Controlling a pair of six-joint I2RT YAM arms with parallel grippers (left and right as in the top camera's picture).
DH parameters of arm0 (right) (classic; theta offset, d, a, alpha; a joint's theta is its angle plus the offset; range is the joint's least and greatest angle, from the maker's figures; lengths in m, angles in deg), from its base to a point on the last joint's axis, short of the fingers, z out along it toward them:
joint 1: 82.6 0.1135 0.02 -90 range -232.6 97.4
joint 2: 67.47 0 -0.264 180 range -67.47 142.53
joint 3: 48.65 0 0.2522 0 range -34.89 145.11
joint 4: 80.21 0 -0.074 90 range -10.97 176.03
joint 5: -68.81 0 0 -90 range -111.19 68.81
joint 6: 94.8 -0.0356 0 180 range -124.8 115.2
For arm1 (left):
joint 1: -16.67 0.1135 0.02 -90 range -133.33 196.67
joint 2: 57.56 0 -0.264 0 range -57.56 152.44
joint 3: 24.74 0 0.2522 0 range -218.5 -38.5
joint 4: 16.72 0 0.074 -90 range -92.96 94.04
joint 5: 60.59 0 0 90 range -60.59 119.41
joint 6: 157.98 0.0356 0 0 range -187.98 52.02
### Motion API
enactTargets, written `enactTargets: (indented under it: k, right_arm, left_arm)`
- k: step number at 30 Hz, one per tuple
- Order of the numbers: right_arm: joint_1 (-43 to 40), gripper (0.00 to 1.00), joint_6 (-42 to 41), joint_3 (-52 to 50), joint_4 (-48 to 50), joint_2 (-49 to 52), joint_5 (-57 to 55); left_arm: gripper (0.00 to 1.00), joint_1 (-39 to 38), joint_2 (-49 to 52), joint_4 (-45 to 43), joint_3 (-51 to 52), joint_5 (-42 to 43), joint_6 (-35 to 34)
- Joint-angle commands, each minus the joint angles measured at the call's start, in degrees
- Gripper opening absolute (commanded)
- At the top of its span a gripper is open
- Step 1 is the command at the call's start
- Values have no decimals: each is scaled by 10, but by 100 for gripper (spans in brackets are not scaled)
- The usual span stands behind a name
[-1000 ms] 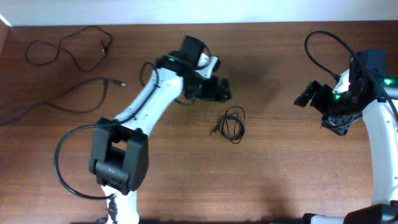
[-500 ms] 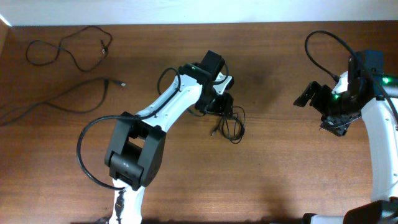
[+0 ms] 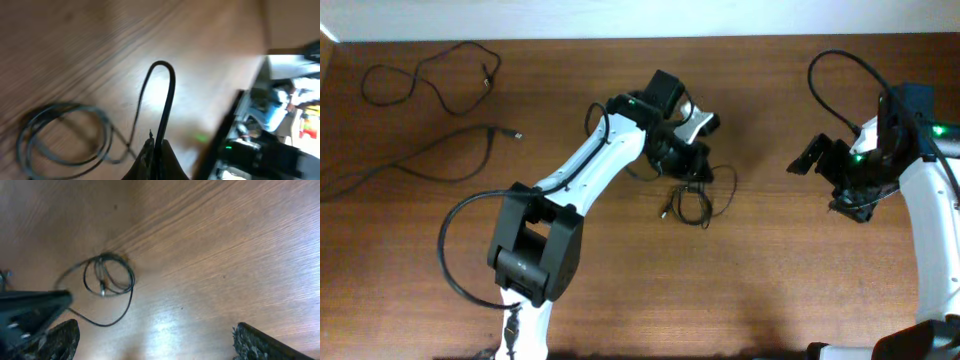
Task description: Untangle cables
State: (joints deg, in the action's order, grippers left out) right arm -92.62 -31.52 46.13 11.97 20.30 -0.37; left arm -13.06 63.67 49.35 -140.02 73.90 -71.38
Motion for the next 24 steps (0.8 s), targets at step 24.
enactTargets:
  k: [24]
  right_arm:
    - [84,99,72,-13,47,4,196]
  left_arm:
    - [0,19,-145,-33,-40,62,-19]
